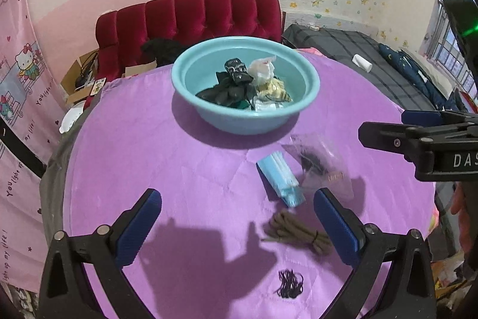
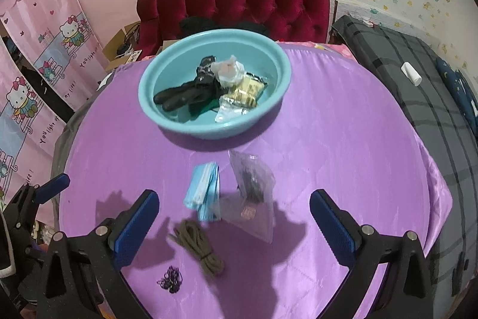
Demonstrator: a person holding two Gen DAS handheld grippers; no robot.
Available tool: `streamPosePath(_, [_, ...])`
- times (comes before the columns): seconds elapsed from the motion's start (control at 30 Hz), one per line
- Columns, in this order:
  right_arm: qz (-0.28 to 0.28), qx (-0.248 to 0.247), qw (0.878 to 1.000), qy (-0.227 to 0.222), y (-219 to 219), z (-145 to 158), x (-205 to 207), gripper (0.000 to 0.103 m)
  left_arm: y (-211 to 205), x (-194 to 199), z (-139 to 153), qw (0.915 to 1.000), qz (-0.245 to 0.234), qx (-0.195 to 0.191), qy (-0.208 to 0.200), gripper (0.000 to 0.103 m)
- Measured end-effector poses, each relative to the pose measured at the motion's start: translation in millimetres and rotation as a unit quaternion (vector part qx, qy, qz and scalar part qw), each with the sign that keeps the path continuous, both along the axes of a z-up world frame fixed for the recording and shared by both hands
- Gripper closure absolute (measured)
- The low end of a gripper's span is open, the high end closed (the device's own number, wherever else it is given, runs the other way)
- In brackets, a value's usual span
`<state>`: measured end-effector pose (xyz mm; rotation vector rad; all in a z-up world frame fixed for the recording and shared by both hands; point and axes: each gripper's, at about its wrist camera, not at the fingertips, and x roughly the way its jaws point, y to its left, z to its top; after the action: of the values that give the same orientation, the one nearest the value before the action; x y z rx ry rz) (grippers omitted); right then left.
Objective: Organize soft objects
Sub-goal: 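Pull both tools back toward the khaki rope and black earphones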
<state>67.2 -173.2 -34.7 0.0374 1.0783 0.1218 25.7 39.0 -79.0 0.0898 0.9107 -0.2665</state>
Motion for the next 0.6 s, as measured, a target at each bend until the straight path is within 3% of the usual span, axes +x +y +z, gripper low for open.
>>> streamPosePath(0.6, [-0.016,0.012,0.999,0.040,-2,-49,-48,0.000,-3,-55,-45,0.9994,-0.020,0.007,0.028,0.000])
